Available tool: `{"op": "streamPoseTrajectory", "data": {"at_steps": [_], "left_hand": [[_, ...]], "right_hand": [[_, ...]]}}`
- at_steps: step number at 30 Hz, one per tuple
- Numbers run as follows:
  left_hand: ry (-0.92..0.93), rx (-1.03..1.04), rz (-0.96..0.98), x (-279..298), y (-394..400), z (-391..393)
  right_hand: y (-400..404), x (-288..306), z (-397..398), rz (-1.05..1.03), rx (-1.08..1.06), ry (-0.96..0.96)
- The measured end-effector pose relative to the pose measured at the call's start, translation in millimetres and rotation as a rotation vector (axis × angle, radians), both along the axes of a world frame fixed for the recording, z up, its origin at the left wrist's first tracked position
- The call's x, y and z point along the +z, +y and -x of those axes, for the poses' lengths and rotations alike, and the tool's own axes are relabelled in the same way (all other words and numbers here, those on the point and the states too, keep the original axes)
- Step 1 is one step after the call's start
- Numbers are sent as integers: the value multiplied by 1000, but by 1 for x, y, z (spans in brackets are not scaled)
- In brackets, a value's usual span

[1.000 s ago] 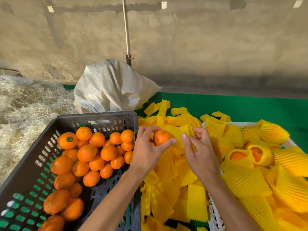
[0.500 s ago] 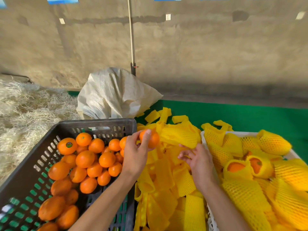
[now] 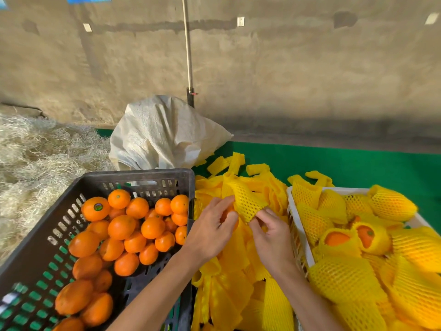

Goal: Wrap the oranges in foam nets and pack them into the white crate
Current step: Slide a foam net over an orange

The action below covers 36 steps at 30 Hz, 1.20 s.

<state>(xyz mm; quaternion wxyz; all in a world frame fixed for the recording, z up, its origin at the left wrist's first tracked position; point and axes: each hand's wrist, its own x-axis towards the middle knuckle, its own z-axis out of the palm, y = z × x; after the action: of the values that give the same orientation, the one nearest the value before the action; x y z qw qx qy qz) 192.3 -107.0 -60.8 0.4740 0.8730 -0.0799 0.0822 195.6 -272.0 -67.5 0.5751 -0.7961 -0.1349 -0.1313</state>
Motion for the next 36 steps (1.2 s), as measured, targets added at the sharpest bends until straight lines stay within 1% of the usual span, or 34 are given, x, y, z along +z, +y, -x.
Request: {"op": "streamPoseTrajectory", "data": {"at_steps": [4, 6, 9, 11, 13, 16, 18, 21, 22, 26, 27, 28, 29, 31, 33, 34, 35, 36], "left_hand": [[-6, -11, 2, -1, 0, 0], [15, -12, -14, 0, 0, 1], [17, -7, -39, 0, 1, 0], [0, -17, -33, 0, 1, 1], [-6, -19, -11, 3, 0, 2], [23, -40, 49, 9, 1, 4], [59, -93, 91, 14, 2, 6], [114, -211, 170, 18, 2, 11], [130, -241, 193, 19, 2, 12], [181, -287, 256, 22, 2, 13], [187, -287, 259, 22, 2, 13], [186, -279, 260, 21, 2, 13], [176, -253, 271, 20, 3, 12], [131, -144, 361, 17, 4, 10], [131, 10, 531, 17, 5, 6], [128, 76, 601, 16, 6, 5], [114, 132, 620, 16, 9, 3], [103, 172, 607, 15, 12, 2]], "right_hand": [[4, -3, 4, 128, -103, -126], [8, -3, 7, 142, -111, -134], [19, -7, 13, 66, -85, 2], [21, -10, 15, 103, -93, 75], [19, -12, 13, 96, -62, 101], [11, -6, 7, -68, 11, 165], [4, -5, 0, -192, -5, 193], [-6, -8, -12, -364, -45, 330], [-8, -9, -15, -383, -42, 377], [-6, -13, -9, -185, 27, 540], [-4, -15, -7, -173, 18, 591], [-2, -17, -7, -220, -11, 615], [-2, -17, -7, -312, -34, 624], [-5, -18, -11, -513, -58, 619], [-12, -13, -15, -755, 108, 615], [-14, -9, -15, -843, 199, 630], [-15, -5, -13, -882, 275, 653], [-14, -1, -10, -871, 327, 673]]}}
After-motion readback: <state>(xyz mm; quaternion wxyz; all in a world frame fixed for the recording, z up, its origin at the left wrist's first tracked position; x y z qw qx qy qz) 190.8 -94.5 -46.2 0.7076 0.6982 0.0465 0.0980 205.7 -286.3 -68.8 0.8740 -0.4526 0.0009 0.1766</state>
